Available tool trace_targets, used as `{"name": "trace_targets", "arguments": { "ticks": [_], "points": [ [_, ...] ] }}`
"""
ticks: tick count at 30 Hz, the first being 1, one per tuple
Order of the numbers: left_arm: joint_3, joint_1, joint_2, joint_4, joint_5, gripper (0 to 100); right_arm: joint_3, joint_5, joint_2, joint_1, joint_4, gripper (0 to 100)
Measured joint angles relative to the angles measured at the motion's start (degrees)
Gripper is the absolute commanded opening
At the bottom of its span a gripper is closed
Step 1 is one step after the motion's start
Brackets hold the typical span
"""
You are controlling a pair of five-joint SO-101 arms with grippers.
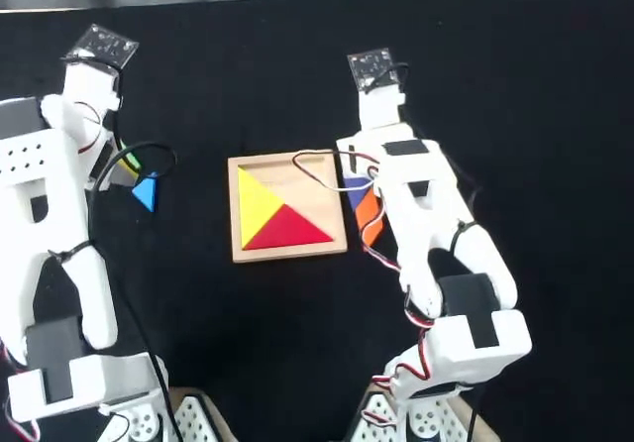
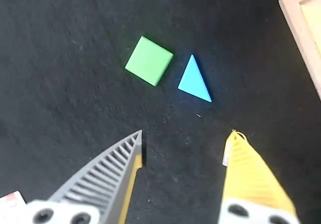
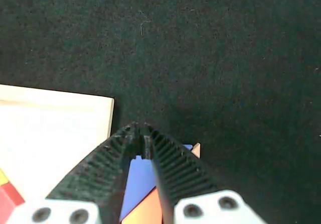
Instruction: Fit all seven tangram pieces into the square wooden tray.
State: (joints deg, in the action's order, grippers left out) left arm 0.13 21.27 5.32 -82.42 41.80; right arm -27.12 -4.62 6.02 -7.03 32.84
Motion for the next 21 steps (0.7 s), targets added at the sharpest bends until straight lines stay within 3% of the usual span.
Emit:
{"name": "trace_targets", "arguments": {
  "ticks": [7,15,18,21],
  "points": [
    [-0.1,1.8,-1.8,1.9,1.7,26,0.0,-0.1,0.0,0.9,-1.6,1.2],
    [4.7,2.8,-9.8,14.2,0.5,26,-0.4,-0.1,0.0,1.1,-1.9,1.1],
    [5.2,0.9,-10.4,17.5,-7.7,26,-2.4,-0.2,0.0,1.1,-4.2,1.1],
    [5.5,0.2,-10.3,22.8,-24.1,26,-3.9,-3.2,0.0,0.8,-6.6,1.1]
  ]
}}
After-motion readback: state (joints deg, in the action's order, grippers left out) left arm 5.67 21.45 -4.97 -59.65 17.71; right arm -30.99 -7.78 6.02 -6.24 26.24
